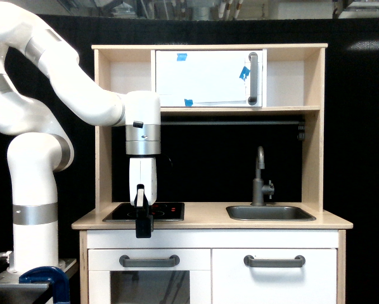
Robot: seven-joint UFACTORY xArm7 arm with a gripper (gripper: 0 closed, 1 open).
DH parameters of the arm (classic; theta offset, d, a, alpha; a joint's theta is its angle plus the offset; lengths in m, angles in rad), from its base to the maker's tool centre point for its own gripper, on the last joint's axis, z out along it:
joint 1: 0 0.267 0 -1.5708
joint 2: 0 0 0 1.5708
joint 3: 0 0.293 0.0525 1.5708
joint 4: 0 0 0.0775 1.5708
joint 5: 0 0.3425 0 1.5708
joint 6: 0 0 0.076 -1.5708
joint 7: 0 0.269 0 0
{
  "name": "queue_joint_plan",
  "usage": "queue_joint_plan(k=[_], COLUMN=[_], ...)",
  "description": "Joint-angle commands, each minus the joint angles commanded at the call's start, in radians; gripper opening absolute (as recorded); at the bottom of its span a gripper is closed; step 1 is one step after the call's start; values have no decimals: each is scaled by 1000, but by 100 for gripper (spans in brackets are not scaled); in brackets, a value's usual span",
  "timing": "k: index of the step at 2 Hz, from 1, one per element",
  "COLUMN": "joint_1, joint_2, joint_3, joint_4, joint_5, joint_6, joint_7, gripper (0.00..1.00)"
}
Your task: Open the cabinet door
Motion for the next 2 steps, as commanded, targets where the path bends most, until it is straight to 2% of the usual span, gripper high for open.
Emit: queue_joint_plan(k=[1, 2], joint_1=[7, 24], joint_2=[228, 498], joint_3=[-10, 36], joint_4=[186, 485], joint_5=[28, 55], joint_6=[-61, -74], joint_7=[47, 294], gripper=[100, 100])
